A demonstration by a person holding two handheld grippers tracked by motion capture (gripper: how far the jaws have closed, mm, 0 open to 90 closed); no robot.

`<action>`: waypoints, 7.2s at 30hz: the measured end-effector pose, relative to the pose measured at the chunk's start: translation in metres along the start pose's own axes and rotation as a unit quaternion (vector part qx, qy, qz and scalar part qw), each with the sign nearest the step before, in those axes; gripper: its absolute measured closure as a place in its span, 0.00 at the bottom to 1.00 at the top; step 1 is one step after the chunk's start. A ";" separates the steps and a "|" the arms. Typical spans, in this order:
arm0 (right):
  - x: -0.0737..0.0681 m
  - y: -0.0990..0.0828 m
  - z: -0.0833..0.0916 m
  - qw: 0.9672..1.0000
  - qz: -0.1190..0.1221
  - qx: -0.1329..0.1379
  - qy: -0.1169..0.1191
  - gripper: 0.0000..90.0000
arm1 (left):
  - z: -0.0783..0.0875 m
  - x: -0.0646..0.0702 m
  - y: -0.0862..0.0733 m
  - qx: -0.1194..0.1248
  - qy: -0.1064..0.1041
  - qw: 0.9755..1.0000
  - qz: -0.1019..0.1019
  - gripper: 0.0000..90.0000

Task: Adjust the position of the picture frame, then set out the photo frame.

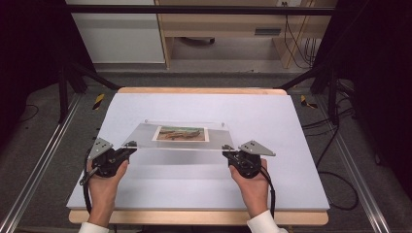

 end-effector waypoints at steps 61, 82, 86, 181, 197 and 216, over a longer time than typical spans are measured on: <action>0.043 0.000 0.040 0.999 -0.004 0.003 -0.036 0.93 | -0.032 0.056 -0.002 0.015 -0.017 1.000 -0.010 0.92; 0.053 -0.009 0.037 0.999 -0.017 -0.011 -0.029 0.94 | -0.034 0.063 -0.010 -0.013 -0.025 0.999 -0.017 0.92; 0.054 -0.015 0.035 0.999 -0.021 -0.023 -0.040 0.94 | -0.038 0.065 -0.016 -0.031 -0.034 0.999 -0.017 0.92; 0.069 0.013 0.003 0.996 -0.022 -0.077 -0.027 0.21 | -0.064 0.033 -0.006 -0.086 -0.101 0.991 0.026 0.12; 0.077 0.001 -0.001 0.992 -0.080 -0.097 -0.008 0.17 | -0.072 0.034 -0.018 -0.082 -0.140 0.980 0.115 0.14; 0.085 -0.002 0.001 0.985 -0.126 -0.112 0.022 0.16 | -0.076 0.033 -0.021 -0.075 -0.174 0.974 0.127 0.14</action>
Point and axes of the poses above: each handheld gripper's, and its own axes: z roughly backward along the jaws, y roughly out of its top, x roughly to its right, the point moved 1 cm from there along -z, roughly forward along the jaws, and after that the axes turned 15 degrees about -z, right-handed, at the moved point
